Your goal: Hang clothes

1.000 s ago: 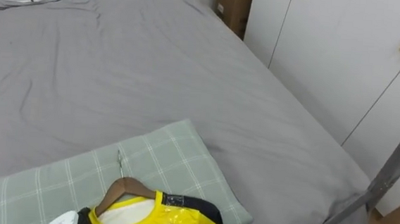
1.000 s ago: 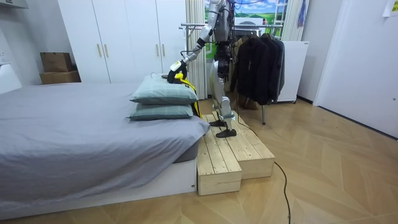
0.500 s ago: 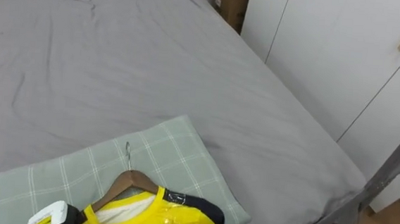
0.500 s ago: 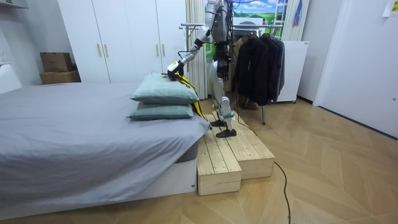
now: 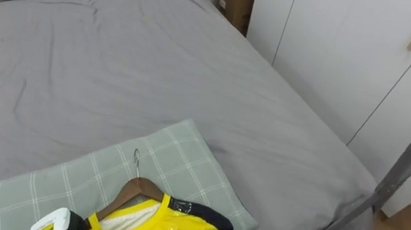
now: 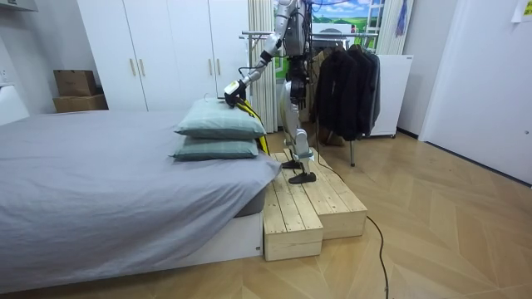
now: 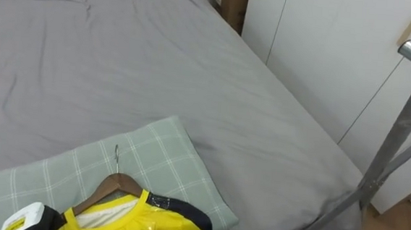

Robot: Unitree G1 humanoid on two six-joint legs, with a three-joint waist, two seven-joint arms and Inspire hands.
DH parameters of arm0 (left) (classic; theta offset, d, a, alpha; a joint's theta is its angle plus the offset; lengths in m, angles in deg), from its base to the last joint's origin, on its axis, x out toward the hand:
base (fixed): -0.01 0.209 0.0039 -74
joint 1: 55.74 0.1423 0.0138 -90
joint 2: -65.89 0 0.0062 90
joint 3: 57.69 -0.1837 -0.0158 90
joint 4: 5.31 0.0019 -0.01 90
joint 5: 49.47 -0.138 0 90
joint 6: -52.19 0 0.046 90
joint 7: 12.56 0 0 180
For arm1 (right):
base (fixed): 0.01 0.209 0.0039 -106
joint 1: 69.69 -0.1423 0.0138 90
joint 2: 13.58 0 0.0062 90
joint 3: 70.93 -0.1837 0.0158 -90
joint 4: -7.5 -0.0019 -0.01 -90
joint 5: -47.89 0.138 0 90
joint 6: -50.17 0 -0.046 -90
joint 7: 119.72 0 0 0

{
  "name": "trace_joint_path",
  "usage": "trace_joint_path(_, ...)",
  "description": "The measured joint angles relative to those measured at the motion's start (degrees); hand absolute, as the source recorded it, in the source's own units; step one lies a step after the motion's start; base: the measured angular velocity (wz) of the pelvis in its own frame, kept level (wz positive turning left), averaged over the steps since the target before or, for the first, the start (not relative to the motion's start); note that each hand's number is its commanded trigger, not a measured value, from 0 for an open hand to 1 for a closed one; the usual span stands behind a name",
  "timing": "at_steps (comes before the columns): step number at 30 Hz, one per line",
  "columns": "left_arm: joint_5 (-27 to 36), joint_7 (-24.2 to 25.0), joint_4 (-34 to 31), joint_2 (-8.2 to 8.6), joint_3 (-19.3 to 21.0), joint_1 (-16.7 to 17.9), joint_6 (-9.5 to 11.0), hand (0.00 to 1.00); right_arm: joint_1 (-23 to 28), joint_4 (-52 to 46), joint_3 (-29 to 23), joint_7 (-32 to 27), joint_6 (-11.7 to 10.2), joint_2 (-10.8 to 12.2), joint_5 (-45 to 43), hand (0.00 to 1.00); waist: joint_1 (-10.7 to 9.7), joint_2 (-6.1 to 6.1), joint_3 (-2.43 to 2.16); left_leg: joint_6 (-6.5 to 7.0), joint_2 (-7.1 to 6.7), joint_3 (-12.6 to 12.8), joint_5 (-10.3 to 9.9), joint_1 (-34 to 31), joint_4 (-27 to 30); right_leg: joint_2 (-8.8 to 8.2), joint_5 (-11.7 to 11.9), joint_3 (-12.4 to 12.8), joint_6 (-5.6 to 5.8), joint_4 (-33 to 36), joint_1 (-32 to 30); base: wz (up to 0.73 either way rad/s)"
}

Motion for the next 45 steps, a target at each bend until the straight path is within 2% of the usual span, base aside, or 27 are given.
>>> trace_joint_path(7, 1.53, -0.16, -0.07, 0.65, -0.03, -0.03, 0.17, 1.0, -0.04, 0.01, 0.0, -0.51, -0.65, -0.06, 0.3, 0.0, -0.2, 1.11, 0.46, 0.0, -0.02, 0.08, 0.0, 0.01, -0.01, -0.04, 0.0, -0.03, 0.0, 0.02, 0.04, 0.0)
trace_joint_path(16, 3.92, -0.3, -1.13, 0.8, -0.13, -0.02, 0.65, 1.0, -0.15, -0.56, -0.13, -0.96, -1.83, -0.13, -0.07, 0.0, -0.31, 2.28, 0.25, 0.0, -0.02, -0.17, 0.0, 0.24, 0.1, -0.25, 0.0, -0.22, 0.0, -0.01, 0.33, 0.0)
trace_joint_path(21, 5.93, -1.31, -3.74, 1.32, -0.17, 0.05, 0.71, 1.0, -1.54, -0.62, -0.1, -1.74, -2.76, -0.09, 3.76, 0.0, -0.19, 2.86, 0.34, 0.01, -0.05, -1.64, 0.0, 0.22, 0.33, -0.34, 0.0, -1.4, 0.0, -0.18, 0.68, 0.13)
trace_joint_path(26, 6.75, -1.68, -6.83, 1.54, -0.22, 0.06, 1.3, 1.0, -1.64, -0.51, -0.02, -3.09, -3.46, -0.41, 4.6, 0.0, 0.03, 3.85, 0.81, 0.03, 0.02, -2.98, 0.02, 0.24, 0.83, -0.35, -0.01, -2.15, 0.0, -0.32, 1.6, 0.13)
trace_joint_path(28, 6.9, -1.68, -8.75, 1.52, -1.24, 0.3, 1.34, 1.0, -1.49, -0.52, 0.03, -3.38, -3.55, -0.5, 5.26, 0.0, 0.03, 4.05, 0.78, 0.03, -0.03, -3.22, 0.02, -0.15, 1.14, -0.47, 0.0, -2.86, 0.0, -0.81, 1.77, 0.16)
trace_joint_path(32, 7.19, -1.72, -15.08, 1.48, -3.42, 0.45, 1.47, 1.0, -0.94, -0.51, 0.11, -4.39, -3.65, -0.57, 6.8, 0.0, 0.83, 4.1, 0.76, 0.35, -0.31, -4.37, 0.25, -0.75, 1.44, -0.96, 0.0, -3.67, 0.0, -0.85, 1.85, 0.16)
trace_joint_path(35, 8.21, -2.03, -16.94, 1.61, -3.4, 0.49, 2.41, 1.0, -0.86, 0.05, 0.04, -4.71, -4.18, -0.53, 6.92, 0.0, 0.92, 4.07, 0.75, 0.5, -0.56, -5.01, 0.39, -0.2, 1.35, -1.23, -0.01, -4.32, 0.02, -0.91, 2.62, 0.11)
trace_joint_path(45, 8.71, -2.16, -25.48, 1.71, -3.53, 1.58, 2.97, 1.0, -0.14, 0.64, 0.1, -3.84, -4.27, -0.5, 9.24, 0.0, 1.66, 3.49, 0.73, 0.78, -1.08, -6.01, 0.55, 0.34, 1.44, -1.96, -0.22, -5.43, 0.4, -1.03, 4.0, 0.07)
